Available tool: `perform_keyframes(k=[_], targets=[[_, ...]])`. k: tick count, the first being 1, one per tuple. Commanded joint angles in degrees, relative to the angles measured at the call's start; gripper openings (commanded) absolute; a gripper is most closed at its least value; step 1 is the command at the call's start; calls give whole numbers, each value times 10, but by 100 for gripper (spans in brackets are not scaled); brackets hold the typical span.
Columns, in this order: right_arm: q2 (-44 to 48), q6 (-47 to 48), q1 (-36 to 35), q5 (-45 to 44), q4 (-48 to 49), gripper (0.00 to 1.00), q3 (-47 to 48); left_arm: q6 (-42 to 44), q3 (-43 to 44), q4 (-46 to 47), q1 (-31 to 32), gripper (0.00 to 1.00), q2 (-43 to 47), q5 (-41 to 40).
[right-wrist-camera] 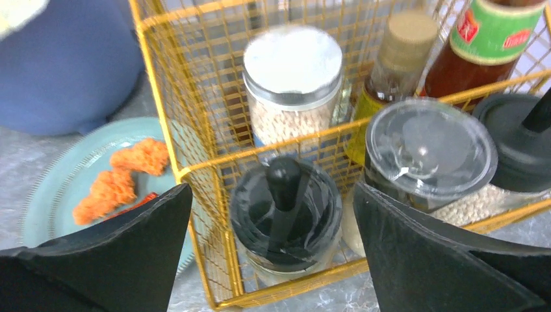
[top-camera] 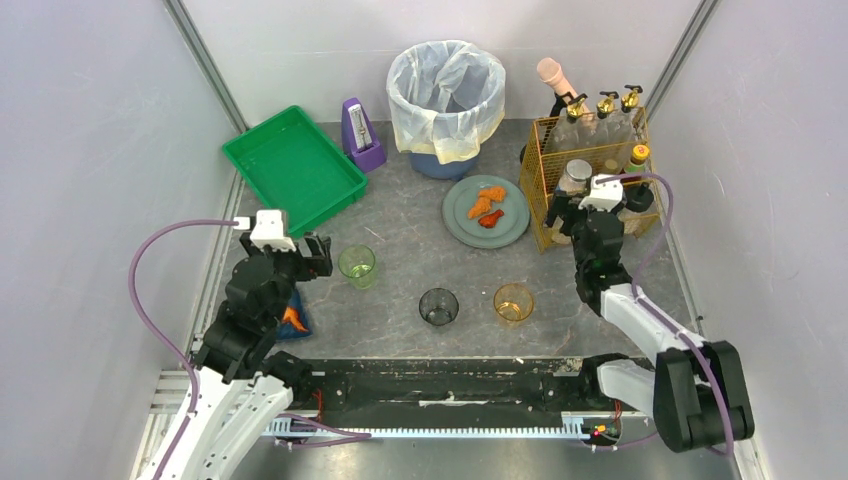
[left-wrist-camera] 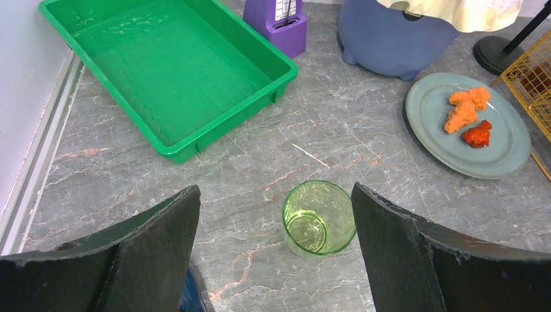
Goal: Clear the kitchen counter
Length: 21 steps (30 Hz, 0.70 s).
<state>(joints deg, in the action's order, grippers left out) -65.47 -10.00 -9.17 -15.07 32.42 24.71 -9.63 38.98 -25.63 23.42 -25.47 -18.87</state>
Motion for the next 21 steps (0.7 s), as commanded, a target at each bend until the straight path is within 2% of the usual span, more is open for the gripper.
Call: perform_keyframes(k=[1,9,15,21], targets=[[60,-26,-3,28,-87,98,62,-11,0,24,-3,92,15,15],[141,-144,-26,98,-156,98,70,-17,2,23,-4,92,41,21],[157,-178,-117,95,-188,98,67,-33,4,27,-3,92,45,37],[131,-183,-183,121,-203,98,68,-91,26,40,-3,93,-17,65]])
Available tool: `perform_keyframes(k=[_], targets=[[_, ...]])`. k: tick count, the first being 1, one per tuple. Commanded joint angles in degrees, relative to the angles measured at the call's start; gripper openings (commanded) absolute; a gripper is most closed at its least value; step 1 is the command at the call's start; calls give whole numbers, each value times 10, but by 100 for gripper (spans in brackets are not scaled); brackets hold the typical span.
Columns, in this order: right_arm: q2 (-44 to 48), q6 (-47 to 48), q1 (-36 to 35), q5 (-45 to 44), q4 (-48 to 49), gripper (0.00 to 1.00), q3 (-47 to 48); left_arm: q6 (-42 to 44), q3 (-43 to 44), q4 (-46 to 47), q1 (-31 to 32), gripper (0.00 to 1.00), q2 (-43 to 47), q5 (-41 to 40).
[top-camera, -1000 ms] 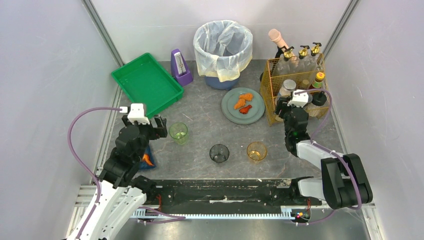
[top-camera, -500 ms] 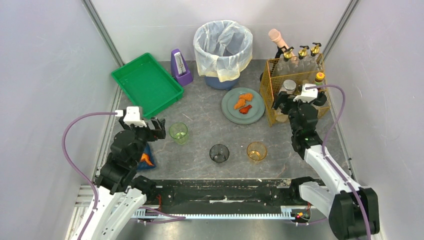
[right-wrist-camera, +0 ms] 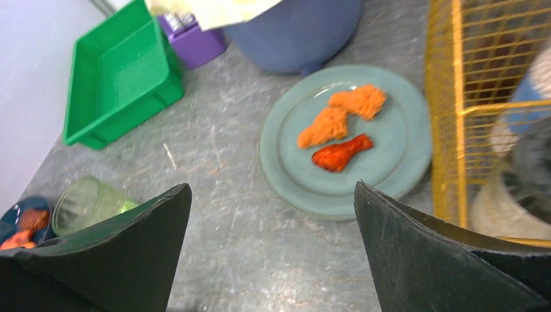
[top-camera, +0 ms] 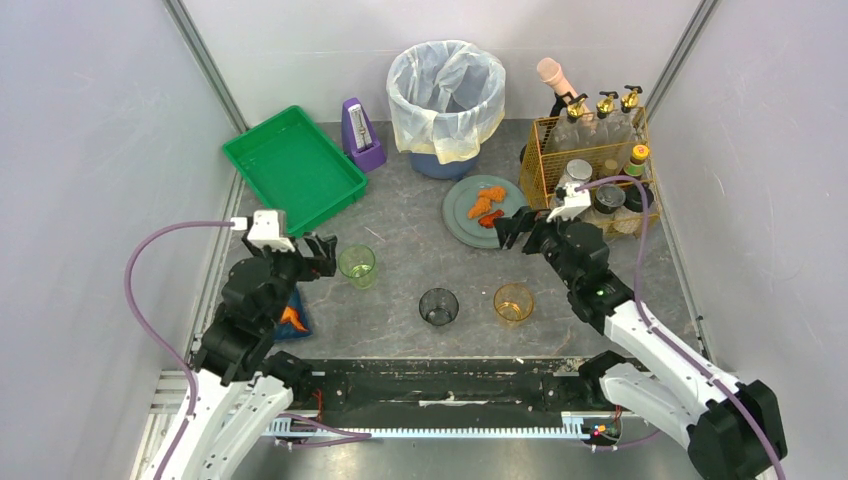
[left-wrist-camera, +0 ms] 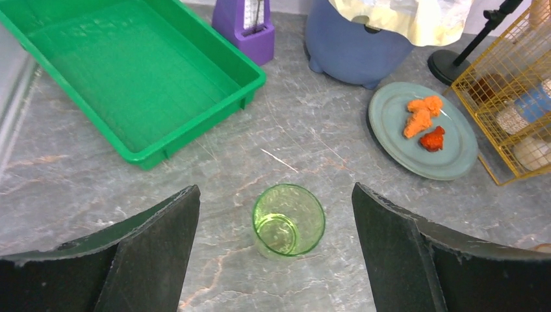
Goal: Clear the kitchen counter
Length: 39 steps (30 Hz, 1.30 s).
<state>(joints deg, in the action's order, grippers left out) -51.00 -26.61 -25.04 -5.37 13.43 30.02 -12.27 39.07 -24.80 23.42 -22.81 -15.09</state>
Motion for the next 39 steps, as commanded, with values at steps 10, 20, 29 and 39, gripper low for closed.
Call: perform_keyframes(k=[10,20,29,39], targets=[[-57,36,-87,49,14,98,39,-127,47,136,-3,93,-202,31],[-55,72,-105,58,1,98,16,-129,68,185,-3,93,-289,9],[-41,139,-106,-8,-78,98,29,-107,120,-31,-3,93,-220,71],[-100,201,-122,-6,-128,98,129,-124,88,-39,-35,93,-136,143]])
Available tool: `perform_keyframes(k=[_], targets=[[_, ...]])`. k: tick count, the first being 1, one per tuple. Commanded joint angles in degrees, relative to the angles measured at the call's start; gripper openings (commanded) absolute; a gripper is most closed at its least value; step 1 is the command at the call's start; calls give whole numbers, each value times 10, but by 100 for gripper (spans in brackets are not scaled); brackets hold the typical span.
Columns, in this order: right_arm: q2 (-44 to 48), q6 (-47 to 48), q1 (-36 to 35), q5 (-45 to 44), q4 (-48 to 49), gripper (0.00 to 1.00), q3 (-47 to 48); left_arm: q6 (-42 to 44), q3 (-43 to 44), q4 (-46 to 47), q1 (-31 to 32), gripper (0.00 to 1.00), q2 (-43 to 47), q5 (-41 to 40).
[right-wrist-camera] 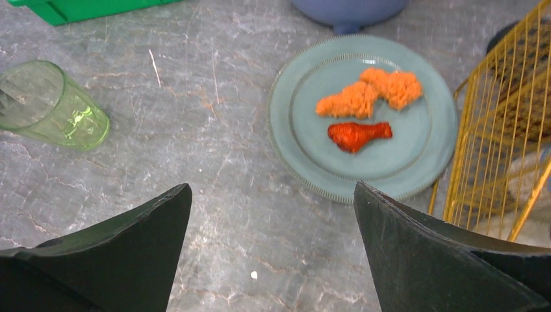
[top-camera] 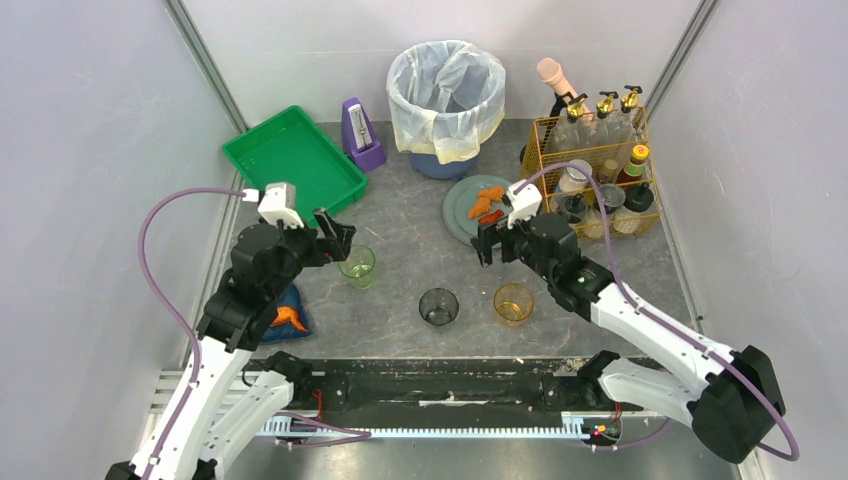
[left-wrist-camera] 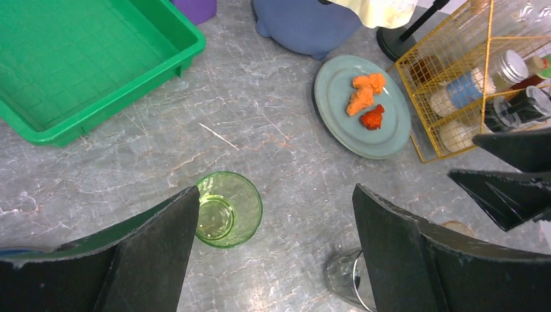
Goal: Clear the kitchen counter
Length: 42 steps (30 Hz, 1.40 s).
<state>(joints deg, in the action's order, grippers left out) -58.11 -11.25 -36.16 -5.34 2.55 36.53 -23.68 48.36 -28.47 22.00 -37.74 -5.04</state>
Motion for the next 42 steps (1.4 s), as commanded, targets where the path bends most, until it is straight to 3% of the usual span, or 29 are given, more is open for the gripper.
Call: perform_keyframes(k=[1,13,19,26,32,42], targets=[[-38,54,-16,-12,-23,97,70,-13,-8,0,-26,93,15,43],[-162,146,-58,-45,-24,92,124,-31,-13,-5,-30,93,-24,32],[-243,198,-79,-126,-60,80,177,-47,-32,7,-30,93,-10,16],[-315,265,-96,-179,-90,63,212,-81,-35,30,-30,93,-31,55],[-367,299,-98,-171,-100,55,223,-130,-52,75,-30,93,-53,84],[-410,341,-117,-200,-109,56,219,-165,-50,108,-30,93,-95,53]])
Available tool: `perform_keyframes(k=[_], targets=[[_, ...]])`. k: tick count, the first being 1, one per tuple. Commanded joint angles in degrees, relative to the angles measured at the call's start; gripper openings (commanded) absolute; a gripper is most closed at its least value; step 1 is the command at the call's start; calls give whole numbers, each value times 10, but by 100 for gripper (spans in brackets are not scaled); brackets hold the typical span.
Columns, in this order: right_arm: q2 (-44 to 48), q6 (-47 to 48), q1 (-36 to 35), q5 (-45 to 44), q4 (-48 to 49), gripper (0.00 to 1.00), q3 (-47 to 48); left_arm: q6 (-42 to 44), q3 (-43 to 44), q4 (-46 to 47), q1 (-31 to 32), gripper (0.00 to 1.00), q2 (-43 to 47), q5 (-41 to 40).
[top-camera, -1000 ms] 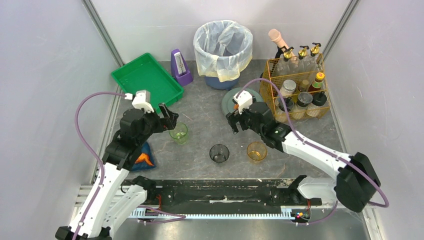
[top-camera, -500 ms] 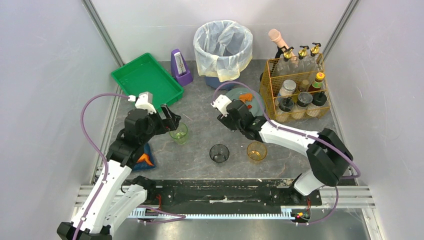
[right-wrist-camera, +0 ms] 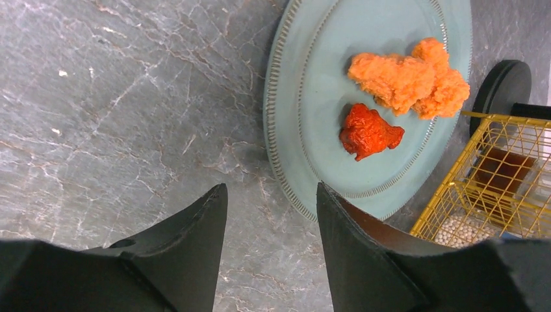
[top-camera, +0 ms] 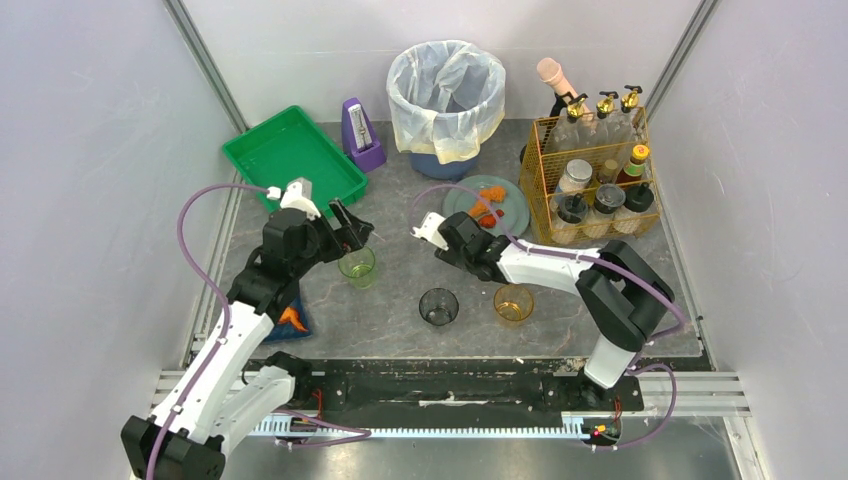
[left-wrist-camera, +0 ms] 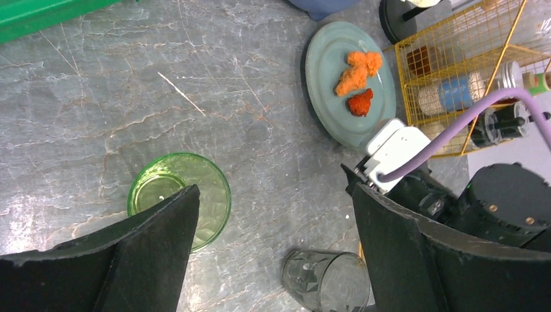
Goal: Clear the kitchen counter
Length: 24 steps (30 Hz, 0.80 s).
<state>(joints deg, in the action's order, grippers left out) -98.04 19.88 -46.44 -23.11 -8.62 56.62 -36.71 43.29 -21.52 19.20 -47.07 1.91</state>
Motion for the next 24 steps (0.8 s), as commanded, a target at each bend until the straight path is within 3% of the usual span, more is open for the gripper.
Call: perform_keyframes(k=[1,11,24], targets=[[-14,33,-16,-30,3,57,17,-40,-1,39,-2,93,-1,-29],[-72,62,-17,-130,47,50,18,-81,19,82,-7,93,-63,-54],[-133,123,-19,-183,134,42,7,-97,113,112,-50,93,-223,52]])
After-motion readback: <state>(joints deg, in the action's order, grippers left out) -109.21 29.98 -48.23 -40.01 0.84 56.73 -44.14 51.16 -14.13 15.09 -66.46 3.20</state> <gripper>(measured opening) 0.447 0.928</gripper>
